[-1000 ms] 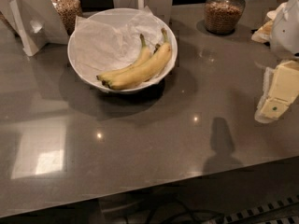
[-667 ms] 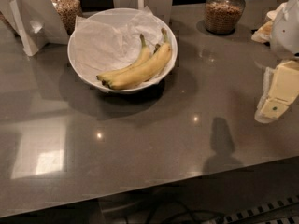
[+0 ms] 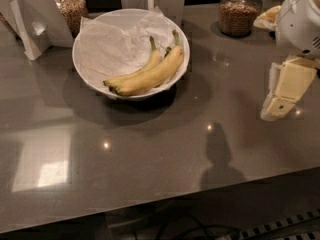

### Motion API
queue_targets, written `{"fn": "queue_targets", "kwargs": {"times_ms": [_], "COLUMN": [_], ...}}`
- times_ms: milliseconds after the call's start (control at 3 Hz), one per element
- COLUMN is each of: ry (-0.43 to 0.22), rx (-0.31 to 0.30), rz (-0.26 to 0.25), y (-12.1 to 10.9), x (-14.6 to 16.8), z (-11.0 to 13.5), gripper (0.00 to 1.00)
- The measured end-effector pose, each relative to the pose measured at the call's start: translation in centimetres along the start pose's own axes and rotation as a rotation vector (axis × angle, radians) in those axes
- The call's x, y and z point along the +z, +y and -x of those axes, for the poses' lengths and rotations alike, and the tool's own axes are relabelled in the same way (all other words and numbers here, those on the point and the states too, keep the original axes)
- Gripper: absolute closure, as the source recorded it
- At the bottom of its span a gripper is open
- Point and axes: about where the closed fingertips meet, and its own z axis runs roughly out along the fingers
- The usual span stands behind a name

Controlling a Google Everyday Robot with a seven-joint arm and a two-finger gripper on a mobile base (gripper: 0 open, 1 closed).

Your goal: Pick banana from white bowl

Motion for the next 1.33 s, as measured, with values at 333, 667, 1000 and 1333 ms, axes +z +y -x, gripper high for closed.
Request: {"fn": "queue_targets", "kwargs": {"times_ms": [333, 667, 1000, 1333], "ry": [-0.083, -0.187, -0.187, -0.199], "rx": [-0.148, -0.329, -0.329, -0.395], "rz": [-0.083, -0.131, -0.131, -0.134], "y": [-2.3, -4.0, -4.0, -4.5], "x": [-0.2, -0.4, -0.4, 0.3], "z": [3.5, 7.4, 7.4, 8.2], "gripper": [0.00, 0.00, 0.00, 0.00]}}
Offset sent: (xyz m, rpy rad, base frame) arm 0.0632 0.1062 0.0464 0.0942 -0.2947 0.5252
